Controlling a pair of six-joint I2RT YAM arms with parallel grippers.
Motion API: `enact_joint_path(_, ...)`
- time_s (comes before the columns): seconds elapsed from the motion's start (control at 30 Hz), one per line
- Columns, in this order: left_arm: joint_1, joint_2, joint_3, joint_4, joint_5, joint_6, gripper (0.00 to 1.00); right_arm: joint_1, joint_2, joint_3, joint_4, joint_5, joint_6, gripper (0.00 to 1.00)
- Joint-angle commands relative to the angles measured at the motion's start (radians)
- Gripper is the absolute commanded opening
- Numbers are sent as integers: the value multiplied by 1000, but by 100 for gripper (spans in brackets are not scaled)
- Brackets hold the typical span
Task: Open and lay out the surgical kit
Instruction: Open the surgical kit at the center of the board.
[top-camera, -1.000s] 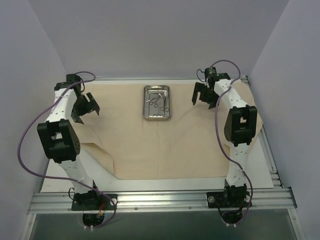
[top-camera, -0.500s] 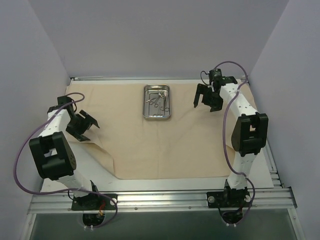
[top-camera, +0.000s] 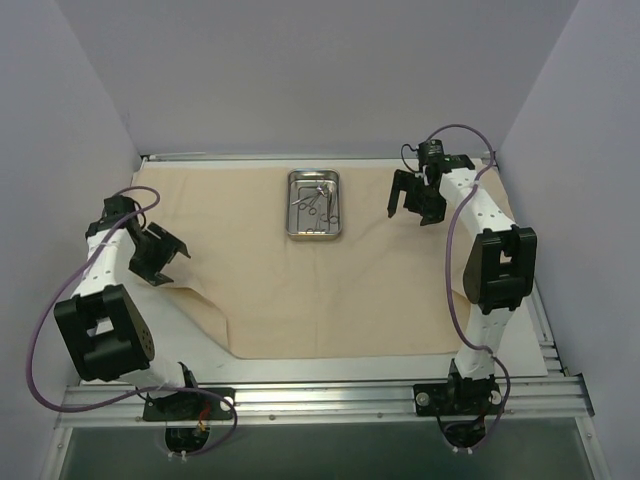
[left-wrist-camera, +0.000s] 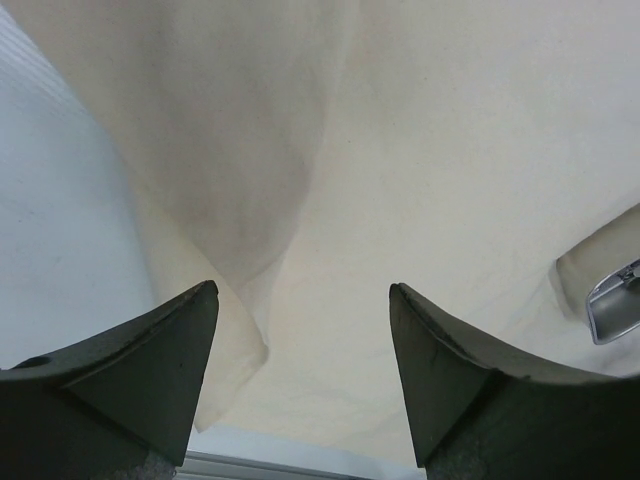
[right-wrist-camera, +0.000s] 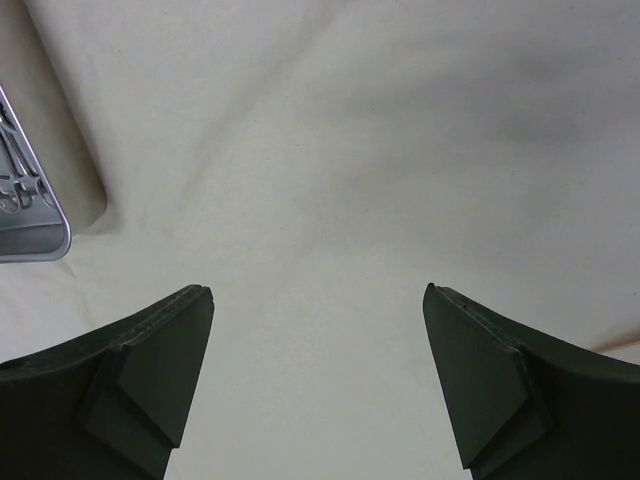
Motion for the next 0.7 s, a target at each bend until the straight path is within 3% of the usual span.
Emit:
enact_joint_path(0.0, 6, -79, 14, -34, -52, 7, 78, -5, -59, -16, -13, -17, -19, 90)
enact_joint_path(0.23, 13, -65, -90, 6, -1, -47, 78, -5, -53, -14, -10, -44, -15, 90)
enact_joint_path(0.3, 13, -53, -89, -2, 10, -51, 77, -6, -55, -5, -10, -42, -15, 90)
enact_joint_path(0.4, 13, -43, -87, -5, 5, -58, 68, -8, -59, -4, -13, -42, -18, 90)
enact_joint_path(0.67, 13, 56, -55, 61, -15, -58, 67, -19, -69, -11, -9, -65, -13, 90)
